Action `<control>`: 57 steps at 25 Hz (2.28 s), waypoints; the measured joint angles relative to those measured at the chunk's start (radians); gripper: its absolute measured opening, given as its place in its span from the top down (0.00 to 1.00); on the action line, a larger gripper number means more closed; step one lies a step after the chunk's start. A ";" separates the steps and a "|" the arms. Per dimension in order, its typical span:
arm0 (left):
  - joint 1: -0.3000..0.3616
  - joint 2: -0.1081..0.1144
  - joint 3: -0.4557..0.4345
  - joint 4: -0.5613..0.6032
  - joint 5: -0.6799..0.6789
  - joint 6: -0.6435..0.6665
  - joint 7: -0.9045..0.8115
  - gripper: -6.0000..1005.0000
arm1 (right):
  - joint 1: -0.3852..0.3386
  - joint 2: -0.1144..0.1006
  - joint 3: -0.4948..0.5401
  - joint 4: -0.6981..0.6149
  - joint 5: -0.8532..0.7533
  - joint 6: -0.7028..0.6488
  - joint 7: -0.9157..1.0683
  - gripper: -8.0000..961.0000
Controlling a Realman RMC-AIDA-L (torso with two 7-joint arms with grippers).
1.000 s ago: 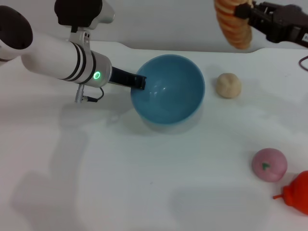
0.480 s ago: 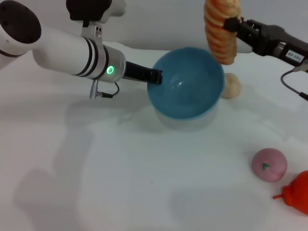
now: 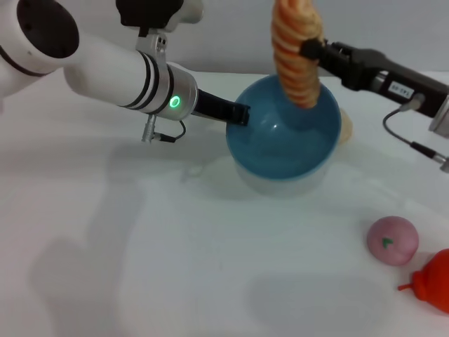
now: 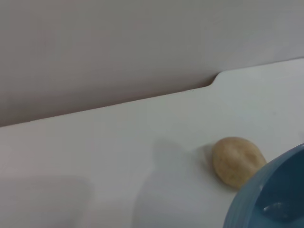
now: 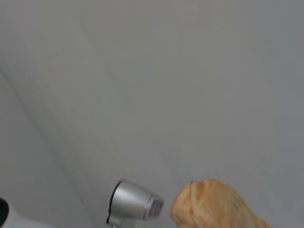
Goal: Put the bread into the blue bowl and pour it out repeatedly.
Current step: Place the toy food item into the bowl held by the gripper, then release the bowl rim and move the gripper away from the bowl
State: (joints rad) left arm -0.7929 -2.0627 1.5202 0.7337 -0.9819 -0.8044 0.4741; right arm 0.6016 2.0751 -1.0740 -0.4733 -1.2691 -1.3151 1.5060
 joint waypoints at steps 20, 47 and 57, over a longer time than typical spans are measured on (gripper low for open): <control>-0.044 0.006 -0.011 -0.032 0.063 -0.021 -0.041 1.00 | 0.025 -0.001 -0.182 0.071 -0.007 0.202 -0.032 0.86; -0.025 0.011 -0.002 -0.042 0.097 -0.070 -0.041 0.98 | -0.233 -0.008 0.155 -0.150 0.206 0.070 -0.056 0.54; -0.075 -0.005 0.105 -0.044 0.163 -0.135 -0.082 0.97 | -0.226 -0.007 0.187 -0.083 0.207 0.076 -0.124 0.54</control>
State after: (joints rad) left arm -0.8676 -2.0676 1.6252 0.6899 -0.8187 -0.9398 0.3920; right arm 0.3752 2.0678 -0.8867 -0.5561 -1.0625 -1.2391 1.3824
